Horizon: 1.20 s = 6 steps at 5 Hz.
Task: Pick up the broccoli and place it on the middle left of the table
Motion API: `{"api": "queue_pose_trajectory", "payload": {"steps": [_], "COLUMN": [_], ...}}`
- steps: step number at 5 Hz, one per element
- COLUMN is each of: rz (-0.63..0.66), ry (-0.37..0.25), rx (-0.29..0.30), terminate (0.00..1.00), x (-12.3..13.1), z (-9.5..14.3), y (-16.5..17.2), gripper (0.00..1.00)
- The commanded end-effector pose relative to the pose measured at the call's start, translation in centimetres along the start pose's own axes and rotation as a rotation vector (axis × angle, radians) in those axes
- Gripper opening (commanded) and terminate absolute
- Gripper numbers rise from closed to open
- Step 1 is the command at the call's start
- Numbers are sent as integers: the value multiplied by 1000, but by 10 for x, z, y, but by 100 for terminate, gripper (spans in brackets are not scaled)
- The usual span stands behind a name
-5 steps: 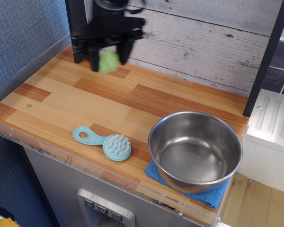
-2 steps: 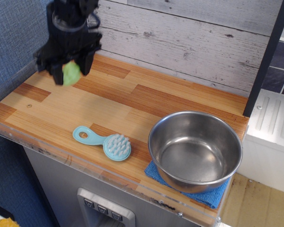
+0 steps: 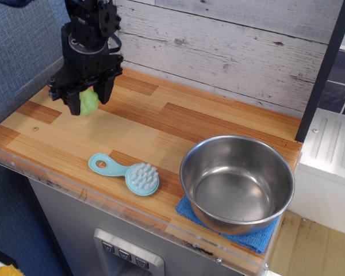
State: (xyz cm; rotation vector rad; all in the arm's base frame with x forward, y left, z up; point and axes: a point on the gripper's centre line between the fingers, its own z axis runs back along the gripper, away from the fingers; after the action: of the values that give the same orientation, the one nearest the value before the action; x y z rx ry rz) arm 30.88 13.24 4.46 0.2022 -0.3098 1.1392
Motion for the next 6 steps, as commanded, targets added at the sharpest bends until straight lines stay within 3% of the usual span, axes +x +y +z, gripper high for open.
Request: {"api": "queue_pose_trajectory", "payload": {"steps": [1,2,3,6], "rz": [52,74,88,107], "ry": [3,21,52,42], "rx": [-33,-20,-7,56], "terminate": [0,0,0,0], "x": [-12,-18,-24,-26], "z": [2,2,2,11], "y": [1,-5,-10,-10], "gripper": [0,100,100,100]}}
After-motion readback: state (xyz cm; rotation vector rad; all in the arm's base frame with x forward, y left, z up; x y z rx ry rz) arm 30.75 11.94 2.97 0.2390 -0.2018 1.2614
